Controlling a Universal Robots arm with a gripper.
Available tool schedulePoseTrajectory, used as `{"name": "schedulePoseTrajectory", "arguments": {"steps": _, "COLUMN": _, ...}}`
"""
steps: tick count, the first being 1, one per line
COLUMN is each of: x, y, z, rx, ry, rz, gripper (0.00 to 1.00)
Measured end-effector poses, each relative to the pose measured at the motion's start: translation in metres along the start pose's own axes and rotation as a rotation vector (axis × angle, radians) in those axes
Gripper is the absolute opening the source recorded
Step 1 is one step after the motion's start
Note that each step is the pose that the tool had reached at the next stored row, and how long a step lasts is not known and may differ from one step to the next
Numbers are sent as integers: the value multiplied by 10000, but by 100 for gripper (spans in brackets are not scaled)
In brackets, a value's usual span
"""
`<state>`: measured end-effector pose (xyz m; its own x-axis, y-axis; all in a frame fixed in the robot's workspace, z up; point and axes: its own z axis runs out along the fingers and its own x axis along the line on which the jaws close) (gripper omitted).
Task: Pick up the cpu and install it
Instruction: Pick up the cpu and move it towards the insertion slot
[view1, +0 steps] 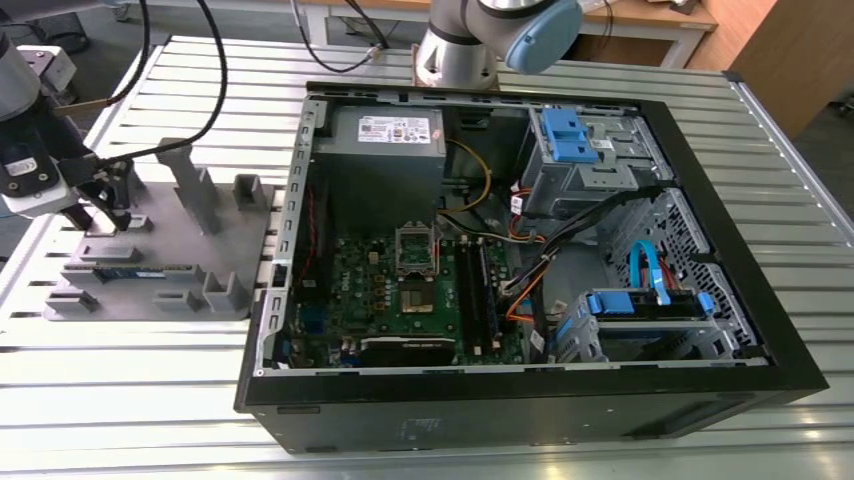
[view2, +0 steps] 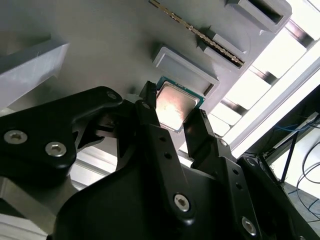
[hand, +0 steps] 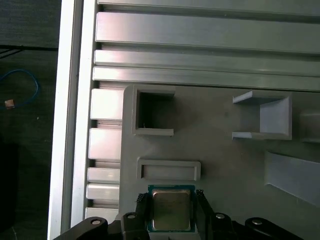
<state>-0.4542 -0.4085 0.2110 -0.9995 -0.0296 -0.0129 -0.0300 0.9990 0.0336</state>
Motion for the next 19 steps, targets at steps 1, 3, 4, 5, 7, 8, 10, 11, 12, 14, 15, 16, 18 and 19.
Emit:
{"name": "schedulePoseTrajectory", "arguments": {"steps": 1, "x": 0, "y": 1, "z": -12, "rx": 0, "ry": 0, "rz": 0, "gripper": 47}}
{"name": "schedulePoseTrajectory", "arguments": {"steps": 3, "x": -1, "y": 1, "z": -42, "rx": 0, "ry": 0, "rz": 0, "gripper": 47}}
{"name": "schedulePoseTrajectory", "arguments": {"steps": 4, "x": -1, "y": 2, "z": -59, "rx": 0, "ry": 0, "rz": 0, "gripper": 47}}
{"name": "schedulePoseTrajectory", "arguments": {"steps": 5, "x": -1, "y": 3, "z": -77, "rx": 0, "ry": 0, "rz": 0, "gripper": 47}}
{"name": "schedulePoseTrajectory", "arguments": {"steps": 7, "x": -2, "y": 4, "z": -112, "rx": -1, "ry": -1, "rz": 0, "gripper": 47}}
{"name": "schedulePoseTrajectory", "arguments": {"steps": 8, "x": -2, "y": 4, "z": -128, "rx": 0, "ry": 0, "rz": 0, "gripper": 47}}
{"name": "schedulePoseTrajectory", "arguments": {"steps": 10, "x": -2, "y": 6, "z": -165, "rx": 0, "ry": 0, "rz": 0, "gripper": 47}}
{"name": "schedulePoseTrajectory", "arguments": {"steps": 11, "x": -2, "y": 6, "z": -188, "rx": 0, "ry": 0, "rz": 0, "gripper": 47}}
{"name": "schedulePoseTrajectory", "arguments": {"steps": 12, "x": -3, "y": 7, "z": -211, "rx": 0, "ry": 0, "rz": 0, "gripper": 47}}
{"name": "schedulePoseTrajectory", "arguments": {"steps": 14, "x": -3, "y": 9, "z": -258, "rx": -1, "ry": -2, "rz": 0, "gripper": 47}}
{"name": "schedulePoseTrajectory", "arguments": {"steps": 15, "x": -4, "y": 10, "z": -284, "rx": 0, "ry": 0, "rz": 0, "gripper": 47}}
{"name": "schedulePoseTrajectory", "arguments": {"steps": 16, "x": -4, "y": 11, "z": -309, "rx": 0, "ry": 0, "rz": 0, "gripper": 47}}
{"name": "schedulePoseTrajectory", "arguments": {"steps": 18, "x": -5, "y": 12, "z": -364, "rx": 0, "ry": 0, "rz": 0, "gripper": 47}}
{"name": "schedulePoseTrajectory", "arguments": {"steps": 19, "x": -5, "y": 13, "z": -390, "rx": -1, "ry": -1, "rz": 0, "gripper": 47}}
